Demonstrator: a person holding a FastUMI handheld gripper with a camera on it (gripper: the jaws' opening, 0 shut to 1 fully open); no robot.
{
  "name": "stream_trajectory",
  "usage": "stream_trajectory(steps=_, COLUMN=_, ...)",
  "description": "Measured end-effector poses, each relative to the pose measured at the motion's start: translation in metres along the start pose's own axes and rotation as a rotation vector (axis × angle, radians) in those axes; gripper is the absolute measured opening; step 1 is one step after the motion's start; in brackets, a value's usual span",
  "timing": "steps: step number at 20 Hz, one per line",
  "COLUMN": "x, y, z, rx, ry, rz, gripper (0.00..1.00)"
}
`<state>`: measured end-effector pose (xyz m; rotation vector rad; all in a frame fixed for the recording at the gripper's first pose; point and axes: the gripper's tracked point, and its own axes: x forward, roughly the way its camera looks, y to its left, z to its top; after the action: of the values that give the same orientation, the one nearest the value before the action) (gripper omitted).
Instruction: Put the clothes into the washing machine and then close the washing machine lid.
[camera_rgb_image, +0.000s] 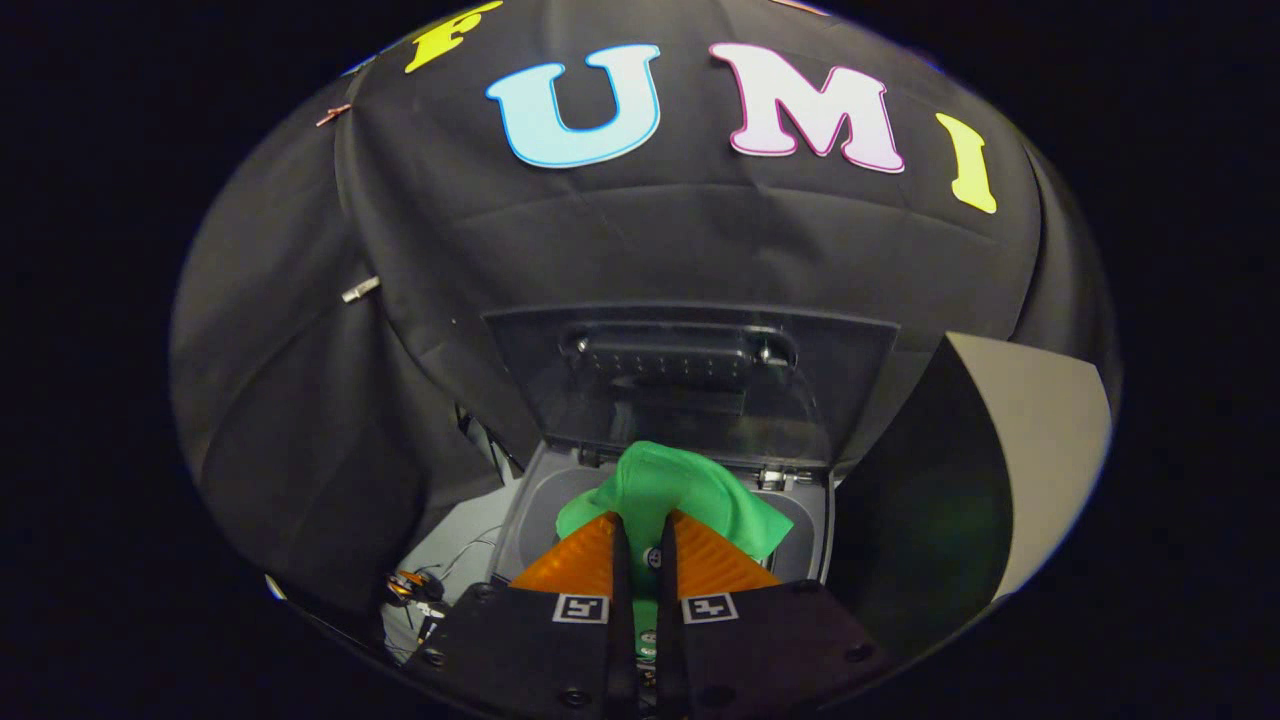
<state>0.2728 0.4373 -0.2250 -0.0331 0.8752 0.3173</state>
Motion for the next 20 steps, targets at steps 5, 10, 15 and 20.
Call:
stream_trajectory(steps=5, x=0.041, y=-0.008, z=-0.030, rx=0.002, ry=0.027, rz=-0.034, gripper=0.12)
stream_trajectory(steps=10, x=0.069, y=-0.015, z=-0.048, rx=0.050, ry=0.035, rz=-0.057, gripper=0.12)
stream_trajectory(steps=15, x=0.084, y=-0.020, z=-0.069, rx=0.007, ry=0.076, rz=-0.077, gripper=0.42)
stream_trajectory(steps=20, x=0.075, y=-0.017, z=-0.064, rx=-0.051, ry=0.047, rz=-0.066, gripper=0.98)
